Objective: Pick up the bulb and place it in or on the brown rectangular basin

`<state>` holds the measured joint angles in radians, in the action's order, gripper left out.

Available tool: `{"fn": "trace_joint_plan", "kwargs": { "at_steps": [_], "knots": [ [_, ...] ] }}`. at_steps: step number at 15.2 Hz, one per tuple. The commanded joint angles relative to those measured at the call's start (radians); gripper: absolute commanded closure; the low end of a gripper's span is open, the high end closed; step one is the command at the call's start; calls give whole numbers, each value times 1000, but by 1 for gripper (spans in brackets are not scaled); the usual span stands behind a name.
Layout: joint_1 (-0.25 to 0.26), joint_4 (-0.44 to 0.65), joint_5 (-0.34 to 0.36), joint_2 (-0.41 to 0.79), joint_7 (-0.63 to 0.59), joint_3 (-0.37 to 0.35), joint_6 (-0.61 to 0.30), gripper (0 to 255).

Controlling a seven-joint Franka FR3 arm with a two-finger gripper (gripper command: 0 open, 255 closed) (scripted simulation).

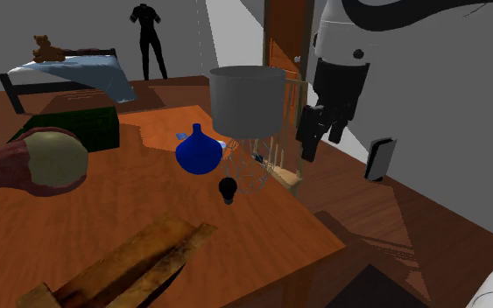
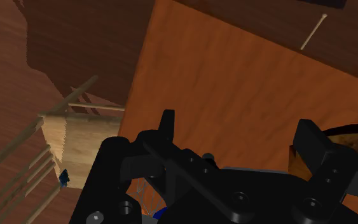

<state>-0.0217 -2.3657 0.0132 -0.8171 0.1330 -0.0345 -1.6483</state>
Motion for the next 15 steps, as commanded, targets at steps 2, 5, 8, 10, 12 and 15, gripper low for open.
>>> {"fn": "trace_joint_plan", "kwargs": {
  "at_steps": [2,5,8,10,12,15],
  "knots": [
    [-4,1,-7,31,-26,-12,-27,0],
    [-17,12,-24,130,-103,-49,-105,0],
    [-32,38,-33,237,-180,-82,-178,0],
    [-42,62,-35,312,-231,-102,-222,0],
    [-52,92,-33,388,-282,-121,-263,0],
    [-67,147,-24,507,-360,-146,-316,0]
  ]
}}
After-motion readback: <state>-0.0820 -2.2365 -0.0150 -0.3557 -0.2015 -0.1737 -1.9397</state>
